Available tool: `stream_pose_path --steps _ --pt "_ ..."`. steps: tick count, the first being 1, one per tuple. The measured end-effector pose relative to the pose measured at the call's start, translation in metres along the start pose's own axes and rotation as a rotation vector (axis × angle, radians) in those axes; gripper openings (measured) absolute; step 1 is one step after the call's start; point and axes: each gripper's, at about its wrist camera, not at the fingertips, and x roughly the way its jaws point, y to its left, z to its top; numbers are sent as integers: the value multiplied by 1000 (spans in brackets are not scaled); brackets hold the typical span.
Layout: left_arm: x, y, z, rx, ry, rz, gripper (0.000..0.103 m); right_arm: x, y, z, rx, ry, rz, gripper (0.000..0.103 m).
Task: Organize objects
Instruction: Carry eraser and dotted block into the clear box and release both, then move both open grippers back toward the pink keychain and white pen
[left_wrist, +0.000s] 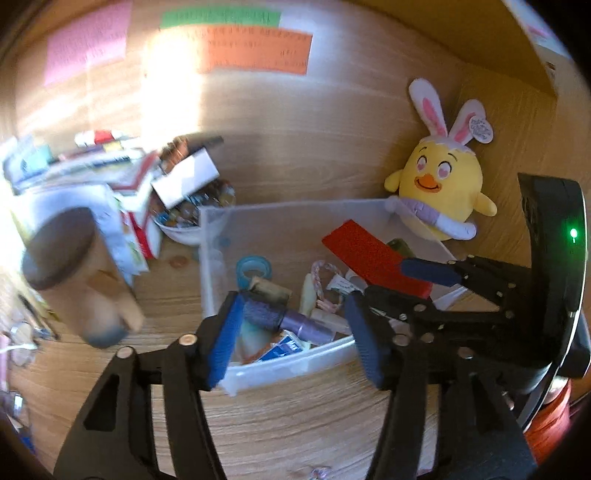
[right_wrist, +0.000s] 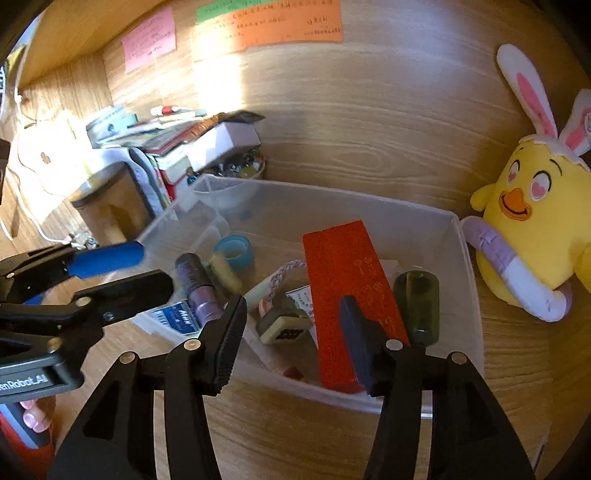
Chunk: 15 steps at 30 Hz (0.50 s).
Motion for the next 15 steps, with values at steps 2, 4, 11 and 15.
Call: stream_pose_path --steps 2,4,11,15 --pt "-11 -1 -4 16 -12 9 65 -9 2 -1 -3 -16 3 53" --pt "-20 0 -9 26 -13 10 69 -18 4 -3 -8 -36 4 61" --pt "-32 5 -41 40 60 -21 70 -46 15 -25 -50 -64 1 64" --pt "-29 5 -62 29 127 -62 70 -50 22 -46 -62 -28 30 65"
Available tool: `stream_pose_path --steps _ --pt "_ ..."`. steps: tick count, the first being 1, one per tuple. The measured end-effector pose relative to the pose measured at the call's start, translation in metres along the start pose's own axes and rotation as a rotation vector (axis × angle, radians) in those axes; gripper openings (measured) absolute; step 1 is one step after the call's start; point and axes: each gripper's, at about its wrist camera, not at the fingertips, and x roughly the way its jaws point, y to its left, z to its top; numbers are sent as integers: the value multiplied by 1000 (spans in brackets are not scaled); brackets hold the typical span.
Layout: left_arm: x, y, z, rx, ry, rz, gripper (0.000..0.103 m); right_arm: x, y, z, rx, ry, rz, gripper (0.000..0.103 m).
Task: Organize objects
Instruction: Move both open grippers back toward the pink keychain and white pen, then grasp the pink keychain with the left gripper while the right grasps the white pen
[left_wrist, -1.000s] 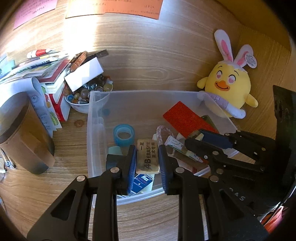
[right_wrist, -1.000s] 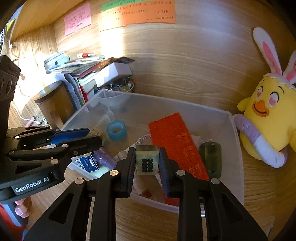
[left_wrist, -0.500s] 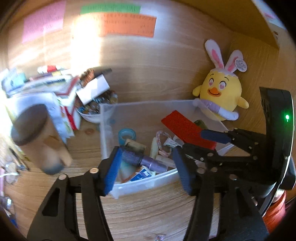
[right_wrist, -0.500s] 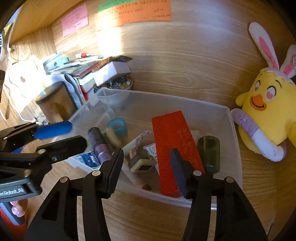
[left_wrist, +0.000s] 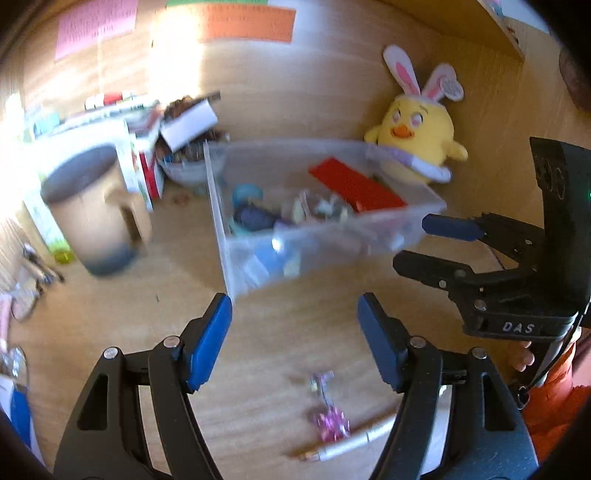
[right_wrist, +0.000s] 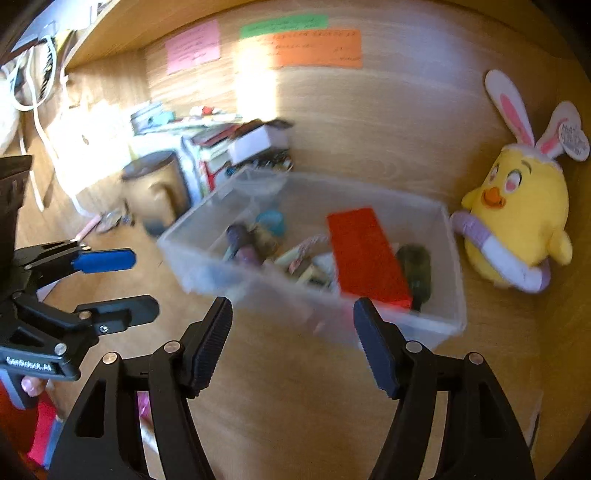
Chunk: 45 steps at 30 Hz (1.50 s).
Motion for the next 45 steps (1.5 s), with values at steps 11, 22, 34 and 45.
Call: stream_pose_path --steps 11,22,34,45 --pt "12 -9 -54 33 133 0 67 -2 39 -68 -61 121 105 65" --pt "12 -24 -70 100 165 -20 33 -5 58 -92 -92 172 166 65" --pt "10 10 -64 59 118 85 21 2 83 -100 -195 151 135 44" --pt "3 16 -70 29 102 70 21 -5 40 -97 -87 165 66 13"
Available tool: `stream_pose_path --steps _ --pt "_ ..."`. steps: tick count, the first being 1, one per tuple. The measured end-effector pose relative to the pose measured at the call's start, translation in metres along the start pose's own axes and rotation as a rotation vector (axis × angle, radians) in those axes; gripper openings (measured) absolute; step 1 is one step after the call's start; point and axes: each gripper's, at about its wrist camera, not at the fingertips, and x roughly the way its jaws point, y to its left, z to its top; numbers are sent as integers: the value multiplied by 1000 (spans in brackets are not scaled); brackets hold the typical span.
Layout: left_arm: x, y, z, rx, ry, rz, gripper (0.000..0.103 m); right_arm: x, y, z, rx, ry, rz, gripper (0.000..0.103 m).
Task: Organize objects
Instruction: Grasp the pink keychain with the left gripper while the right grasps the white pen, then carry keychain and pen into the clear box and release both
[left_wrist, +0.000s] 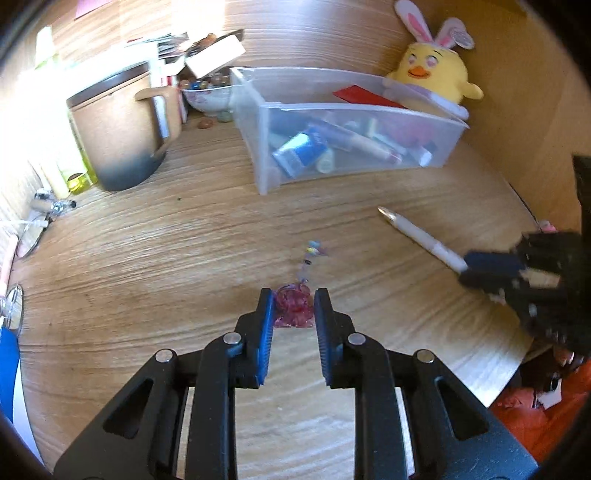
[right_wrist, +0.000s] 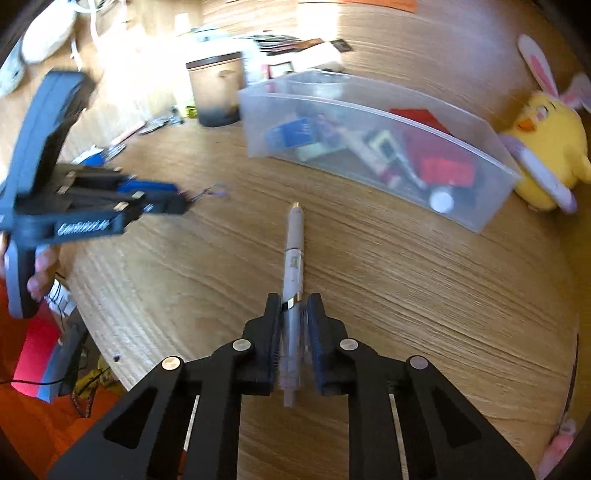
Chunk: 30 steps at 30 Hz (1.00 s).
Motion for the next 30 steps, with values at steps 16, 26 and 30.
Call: stream_pose_path --steps 16,26,30 --pt "4 -2 2 7 -41 95 21 19 6 26 -4 -2 22 11" --pt "-28 -17 30 7 -178 31 21 -3 -4 38 48 -87 30 9" --pt "-41 -25 42 14 -233 19 21 -16 -11 43 67 -131 34 9"
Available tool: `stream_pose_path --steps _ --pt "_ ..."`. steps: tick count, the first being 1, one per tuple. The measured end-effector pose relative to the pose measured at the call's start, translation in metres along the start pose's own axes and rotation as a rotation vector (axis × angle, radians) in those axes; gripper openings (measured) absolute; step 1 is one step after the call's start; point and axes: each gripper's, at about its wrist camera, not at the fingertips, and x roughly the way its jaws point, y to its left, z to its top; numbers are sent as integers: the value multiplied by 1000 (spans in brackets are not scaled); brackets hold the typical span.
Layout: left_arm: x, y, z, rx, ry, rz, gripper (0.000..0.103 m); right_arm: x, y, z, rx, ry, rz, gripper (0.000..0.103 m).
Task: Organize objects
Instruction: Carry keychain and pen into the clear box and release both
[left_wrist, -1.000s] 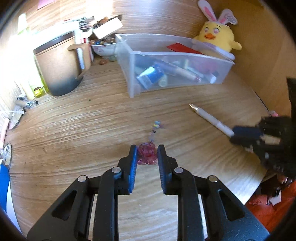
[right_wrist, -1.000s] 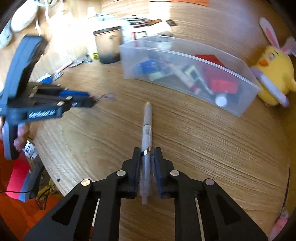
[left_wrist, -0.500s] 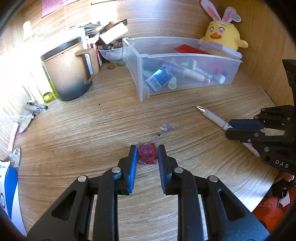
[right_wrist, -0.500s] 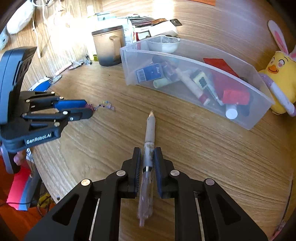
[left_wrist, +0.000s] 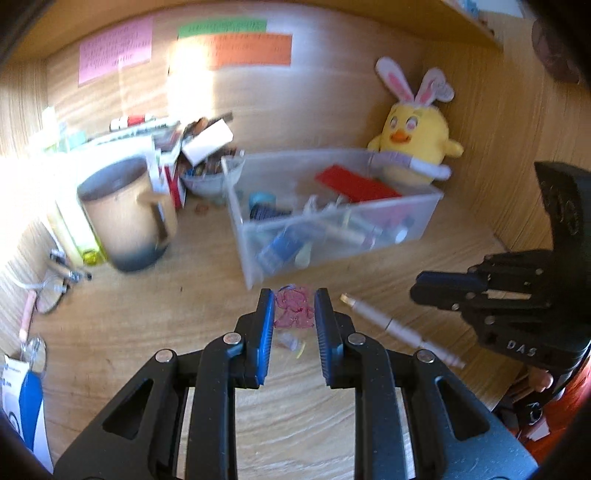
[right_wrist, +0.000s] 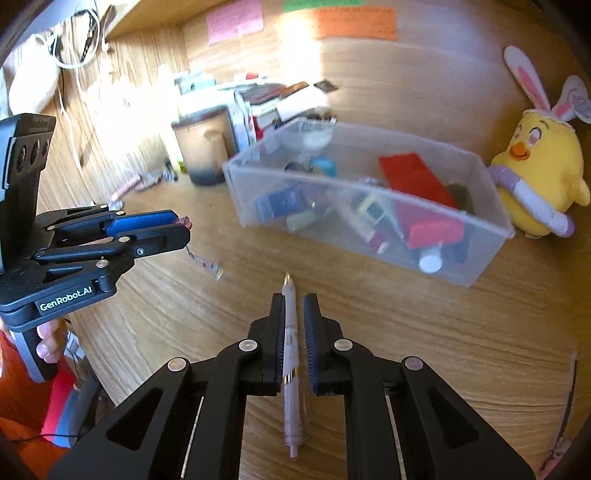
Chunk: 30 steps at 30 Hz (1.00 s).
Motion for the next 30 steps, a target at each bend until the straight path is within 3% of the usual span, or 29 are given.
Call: stream_pose_path --steps 3,9,15,18,21,30 --pt "-5 -3 8 2 -23 -4 21 -2 -2 4 2 -9 18 9" --pt "-12 -4 21 4 -60 1 21 24 7 -2 -41 94 22 19" --pt "-12 -2 40 -8 -89 -10 21 44 10 -6 -80 150 1 20" --pt "-8 -1 47 -7 -92 -7 21 45 14 -6 -112 151 -11 20" --pt "-4 0 56 -15 -94 -16 21 45 11 -4 -115 140 -2 11" --pt "2 3 83 -27 -117 -28 21 26 1 9 -65 54 6 10"
